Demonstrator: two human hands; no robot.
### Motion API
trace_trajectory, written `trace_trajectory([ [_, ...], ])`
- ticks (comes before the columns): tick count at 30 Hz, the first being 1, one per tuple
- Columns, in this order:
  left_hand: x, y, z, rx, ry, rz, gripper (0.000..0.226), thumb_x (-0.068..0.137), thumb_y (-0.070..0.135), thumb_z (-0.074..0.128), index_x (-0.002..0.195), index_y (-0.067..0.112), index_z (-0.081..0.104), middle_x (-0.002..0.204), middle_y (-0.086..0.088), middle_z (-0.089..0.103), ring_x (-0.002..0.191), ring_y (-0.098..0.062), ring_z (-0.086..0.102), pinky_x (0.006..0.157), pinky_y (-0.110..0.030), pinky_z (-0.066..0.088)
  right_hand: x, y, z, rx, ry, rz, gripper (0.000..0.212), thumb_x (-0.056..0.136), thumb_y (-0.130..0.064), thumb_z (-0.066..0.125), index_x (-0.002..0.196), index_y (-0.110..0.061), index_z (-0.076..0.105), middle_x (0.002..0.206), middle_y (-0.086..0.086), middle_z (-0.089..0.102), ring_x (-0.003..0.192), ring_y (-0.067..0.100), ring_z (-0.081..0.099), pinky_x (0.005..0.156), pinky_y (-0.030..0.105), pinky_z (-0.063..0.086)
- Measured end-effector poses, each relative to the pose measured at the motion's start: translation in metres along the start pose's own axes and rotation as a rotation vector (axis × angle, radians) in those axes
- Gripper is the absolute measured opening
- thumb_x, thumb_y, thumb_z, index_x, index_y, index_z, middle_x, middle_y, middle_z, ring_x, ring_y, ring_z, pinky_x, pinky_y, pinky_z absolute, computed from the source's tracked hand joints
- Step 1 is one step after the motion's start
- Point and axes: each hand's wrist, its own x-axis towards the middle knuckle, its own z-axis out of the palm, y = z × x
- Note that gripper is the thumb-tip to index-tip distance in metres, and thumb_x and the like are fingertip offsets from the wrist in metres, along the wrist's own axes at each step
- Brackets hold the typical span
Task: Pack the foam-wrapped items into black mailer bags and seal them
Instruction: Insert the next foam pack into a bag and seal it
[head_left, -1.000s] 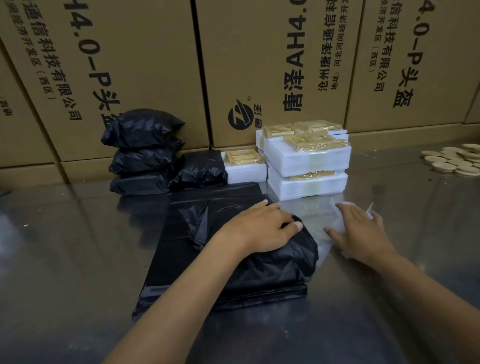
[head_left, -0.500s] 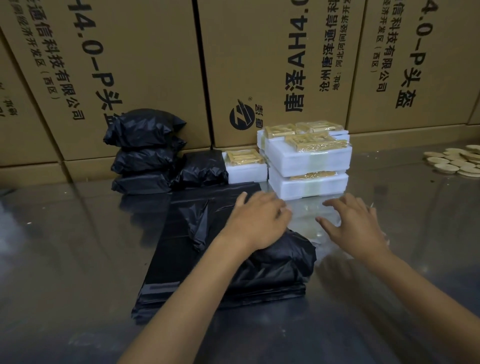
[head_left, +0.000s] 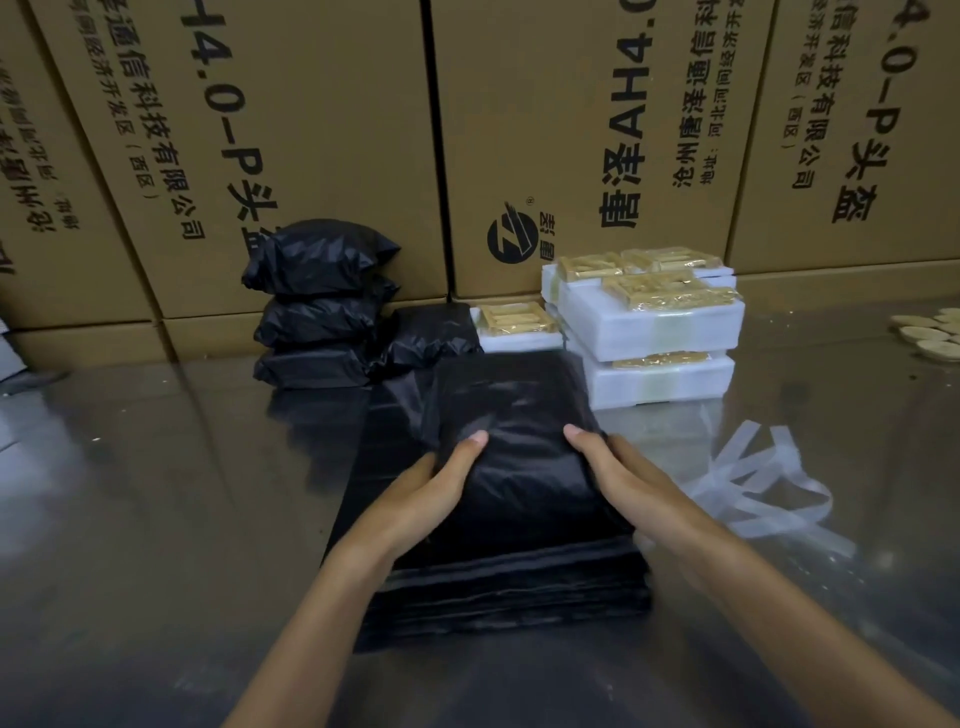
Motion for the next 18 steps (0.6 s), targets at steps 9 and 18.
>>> trace_trajectory([
  [9, 0.127, 0.077, -0.062, -0.269, 0.234, 0.288, 0.079, 0.074, 0.065, 0.072, 0.140, 0.026, 0.050, 0.123, 0.014, 0.059, 0.094, 0.001, 0.056, 0.072, -0.018, 0.044, 0.135, -0.097, 0.032, 0.375, 0.042, -0.099, 0.080, 0.075, -0.065, 0.069, 0.142, -0.029, 0.043, 0.135, -0.002, 0.055, 0.111, 0.020, 0.062, 0.066, 0.035, 0.063],
  [18, 0.267, 0.046, -0.105, 0.781, 0.770, 0.458, 0.095, 0.083, 0.029, 0.078, 0.155, 0.022, 0.017, 0.161, -0.011, 0.015, 0.148, -0.029, 0.012, 0.118, -0.044, 0.024, 0.302, -0.103, 0.100, 0.541, -0.165, -0.035, 0.057, 0.096, -0.033, 0.064, 0.146, -0.013, 0.046, 0.150, -0.005, 0.046, 0.134, 0.020, 0.046, 0.086, 0.033, 0.051],
])
